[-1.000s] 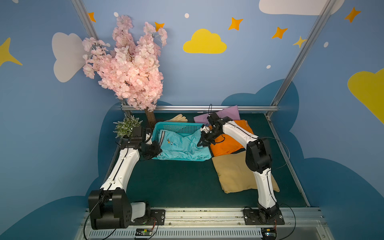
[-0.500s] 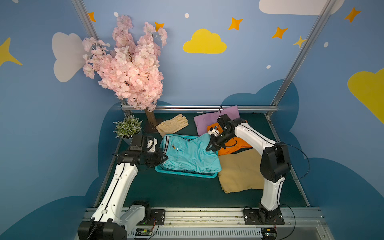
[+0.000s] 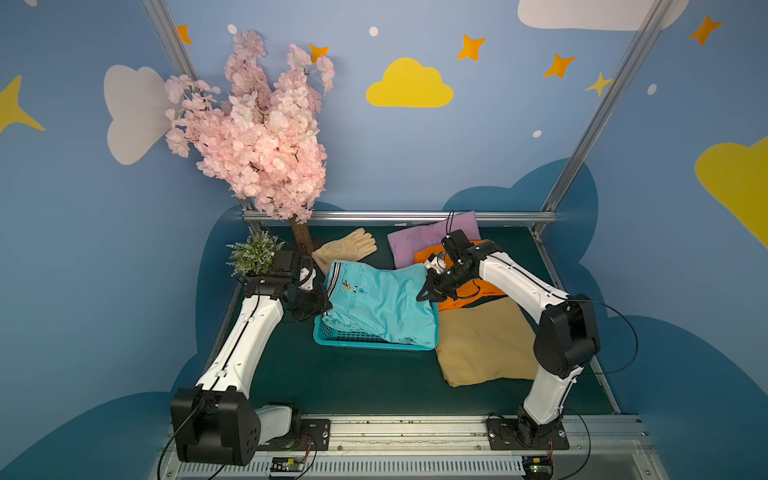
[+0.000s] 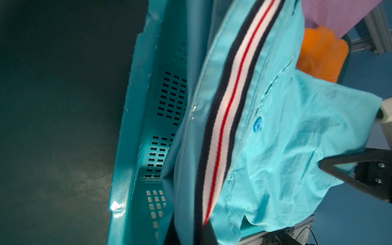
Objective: Put the folded long pants in the basket
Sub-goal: Place the long pant in the basket.
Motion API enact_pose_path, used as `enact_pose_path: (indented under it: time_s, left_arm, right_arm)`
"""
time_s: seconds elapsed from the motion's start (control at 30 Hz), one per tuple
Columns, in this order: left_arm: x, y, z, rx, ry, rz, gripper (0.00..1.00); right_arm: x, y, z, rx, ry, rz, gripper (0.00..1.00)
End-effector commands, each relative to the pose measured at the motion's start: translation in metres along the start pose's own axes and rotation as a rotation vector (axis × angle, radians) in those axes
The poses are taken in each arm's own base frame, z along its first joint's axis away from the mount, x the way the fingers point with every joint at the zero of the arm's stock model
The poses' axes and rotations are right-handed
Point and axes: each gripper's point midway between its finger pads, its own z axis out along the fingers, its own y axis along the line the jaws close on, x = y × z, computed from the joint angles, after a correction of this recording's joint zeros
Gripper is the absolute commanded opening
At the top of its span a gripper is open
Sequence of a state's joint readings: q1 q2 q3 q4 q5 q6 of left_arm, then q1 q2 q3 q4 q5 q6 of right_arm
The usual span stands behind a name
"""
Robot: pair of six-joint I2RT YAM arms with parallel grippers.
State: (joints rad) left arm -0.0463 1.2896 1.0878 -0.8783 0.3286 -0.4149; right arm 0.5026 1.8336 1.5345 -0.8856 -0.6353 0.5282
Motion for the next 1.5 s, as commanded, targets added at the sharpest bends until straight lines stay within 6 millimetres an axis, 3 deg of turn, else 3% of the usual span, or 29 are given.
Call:
enact_pose_path:
  time_s: [0.0,0.27,0.37,0.77,0.8,0.93,1.0,1.1,1.17,1.23,1.37,1.47]
  left_arm:
    - [-0.004,0.007,0.004,-0.03,-0.024,0.001,0.02]
    - [0.005,0.023,0.021,-0.095,0.037,-0.006,0.02]
    - [0.008,0.026,0.026,-0.117,0.062,0.0,0.02]
    - [0.014,0.034,0.036,-0.185,0.115,0.032,0.04]
    - [0.014,0.034,0.036,-0.184,0.121,0.034,0.08]
    - [0.017,0.025,0.025,-0.16,0.14,0.062,0.44]
    - [0.013,0.019,0.011,-0.162,0.118,0.079,0.51]
    - [0.006,0.007,-0.013,-0.157,0.073,0.111,0.52]
    - [0.002,-0.002,-0.027,-0.143,0.04,0.127,0.52]
    - [0.0,-0.013,-0.036,-0.102,0.018,0.141,0.47]
    - [0.001,-0.057,-0.028,0.137,0.03,0.157,0.24]
    - [0.002,-0.063,0.0,0.127,0.073,0.157,0.05]
  right_arm:
    - [-0.006,-0.005,0.009,0.03,-0.012,0.006,0.0]
    - [0.0,-0.027,0.031,0.153,0.008,0.011,0.0]
    - [0.002,-0.038,0.033,0.272,-0.002,-0.014,0.0]
    - [0.001,-0.042,0.043,0.365,-0.007,-0.062,0.01]
    - [0.001,-0.041,0.042,0.365,-0.009,-0.064,0.03]
    - [0.004,-0.025,0.034,0.334,-0.011,-0.12,0.29]
    - [0.004,-0.015,0.015,0.347,-0.065,-0.157,0.42]
    - [-0.001,-0.006,-0.02,0.41,-0.153,-0.204,0.5]
    - [-0.004,-0.004,-0.042,0.464,-0.209,-0.224,0.51]
    - [-0.006,0.007,-0.049,0.428,-0.249,-0.26,0.5]
    - [0.0,0.051,-0.02,0.131,-0.195,-0.313,0.36]
    - [-0.009,0.053,0.005,0.095,-0.129,-0.294,0.22]
